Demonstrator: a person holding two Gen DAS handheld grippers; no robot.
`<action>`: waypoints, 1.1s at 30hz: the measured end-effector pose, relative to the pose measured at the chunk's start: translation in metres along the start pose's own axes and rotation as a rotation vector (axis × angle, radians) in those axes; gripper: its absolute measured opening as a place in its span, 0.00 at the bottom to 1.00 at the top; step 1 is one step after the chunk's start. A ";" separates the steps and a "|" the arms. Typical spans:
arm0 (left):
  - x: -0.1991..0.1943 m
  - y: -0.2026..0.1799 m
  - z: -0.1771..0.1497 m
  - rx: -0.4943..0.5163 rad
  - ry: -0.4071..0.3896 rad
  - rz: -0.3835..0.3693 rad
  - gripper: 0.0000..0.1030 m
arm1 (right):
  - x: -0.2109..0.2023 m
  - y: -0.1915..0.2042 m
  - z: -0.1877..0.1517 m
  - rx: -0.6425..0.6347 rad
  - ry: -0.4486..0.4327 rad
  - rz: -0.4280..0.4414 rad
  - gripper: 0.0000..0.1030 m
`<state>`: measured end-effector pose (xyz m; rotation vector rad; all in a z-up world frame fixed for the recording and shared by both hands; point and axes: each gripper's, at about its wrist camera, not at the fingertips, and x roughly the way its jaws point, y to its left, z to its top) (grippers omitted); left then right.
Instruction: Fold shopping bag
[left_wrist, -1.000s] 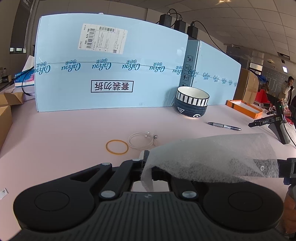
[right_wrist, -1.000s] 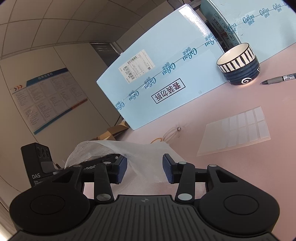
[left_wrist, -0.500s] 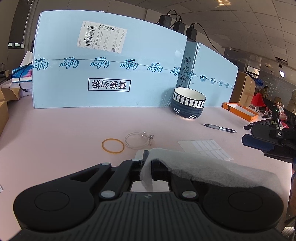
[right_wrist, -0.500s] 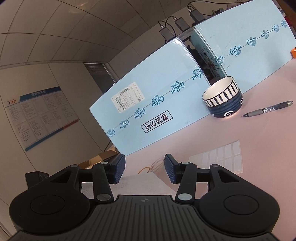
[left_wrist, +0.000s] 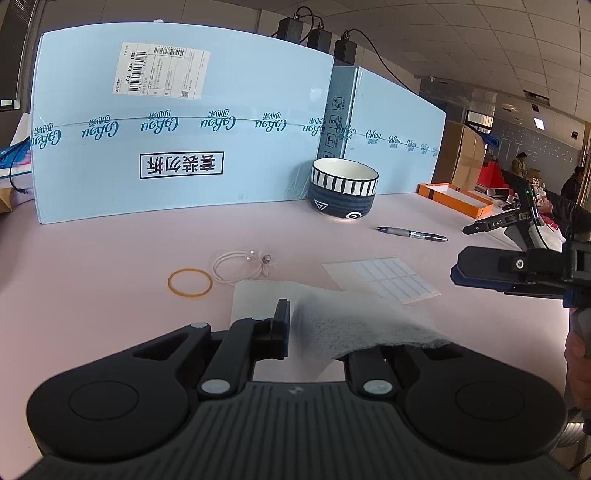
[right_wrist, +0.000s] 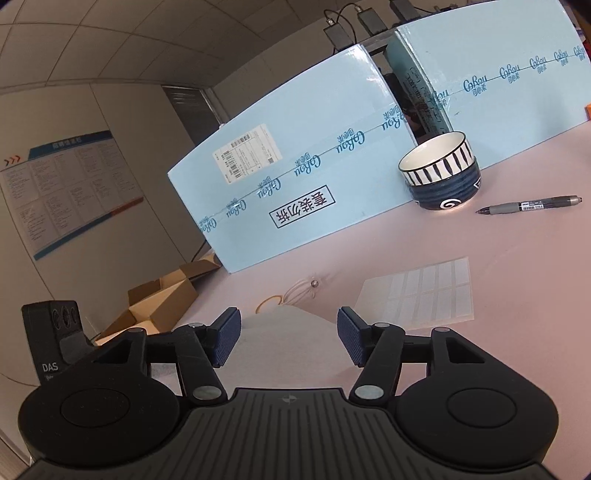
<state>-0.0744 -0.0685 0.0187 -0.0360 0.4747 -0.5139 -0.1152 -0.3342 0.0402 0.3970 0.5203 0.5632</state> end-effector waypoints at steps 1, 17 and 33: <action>-0.001 0.000 0.000 -0.004 -0.005 -0.004 0.19 | 0.005 0.007 -0.003 -0.037 0.034 0.002 0.61; -0.008 0.003 0.002 -0.020 -0.043 -0.033 0.32 | 0.061 0.064 -0.016 -0.451 0.115 -0.126 0.68; -0.009 0.013 0.003 -0.080 -0.046 -0.010 0.38 | 0.049 0.109 -0.038 -1.016 -0.040 -0.230 0.67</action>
